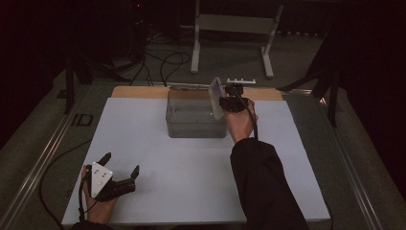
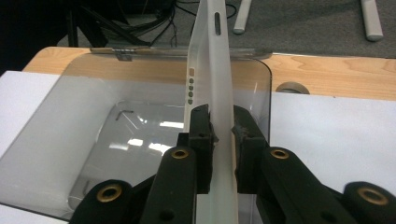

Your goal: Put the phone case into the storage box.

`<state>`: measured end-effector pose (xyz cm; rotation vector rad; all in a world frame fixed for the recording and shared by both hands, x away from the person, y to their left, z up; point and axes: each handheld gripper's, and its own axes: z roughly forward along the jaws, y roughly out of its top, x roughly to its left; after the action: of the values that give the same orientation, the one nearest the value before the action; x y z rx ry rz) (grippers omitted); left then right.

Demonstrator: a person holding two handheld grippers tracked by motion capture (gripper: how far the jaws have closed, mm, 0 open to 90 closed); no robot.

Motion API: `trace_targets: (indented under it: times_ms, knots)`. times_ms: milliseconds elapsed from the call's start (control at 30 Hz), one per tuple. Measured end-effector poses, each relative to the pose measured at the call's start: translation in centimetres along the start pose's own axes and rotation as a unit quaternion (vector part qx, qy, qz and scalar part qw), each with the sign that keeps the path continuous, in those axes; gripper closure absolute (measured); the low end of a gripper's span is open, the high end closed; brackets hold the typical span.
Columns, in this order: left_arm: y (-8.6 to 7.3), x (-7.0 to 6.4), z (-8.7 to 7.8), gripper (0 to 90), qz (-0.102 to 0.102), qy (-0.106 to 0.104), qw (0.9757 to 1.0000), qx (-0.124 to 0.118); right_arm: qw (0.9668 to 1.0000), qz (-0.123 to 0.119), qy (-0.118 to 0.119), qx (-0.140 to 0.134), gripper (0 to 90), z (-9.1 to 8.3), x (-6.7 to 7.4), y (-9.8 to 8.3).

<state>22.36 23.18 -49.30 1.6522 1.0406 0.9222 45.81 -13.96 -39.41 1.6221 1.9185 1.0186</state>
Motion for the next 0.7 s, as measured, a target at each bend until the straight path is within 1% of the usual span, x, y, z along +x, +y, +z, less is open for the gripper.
trace_targets:
  times_ms: [400,533,700]
  knots:
    - [0.0,-0.1,0.0,1.2,0.001,0.0,1.0,0.0,0.9998,0.007,-0.013,0.01,81.0,0.7,-0.7,-0.5]
    - [0.0,-0.1,0.0,1.2,0.003,0.001,1.0,0.001,0.9998,0.008,-0.016,0.011,81.0,0.9,-0.7,-0.6]
    - [0.0,-0.1,0.0,1.2,0.002,0.001,1.0,0.0,0.9996,0.004,-0.023,0.016,81.0,1.2,-0.6,-0.8]
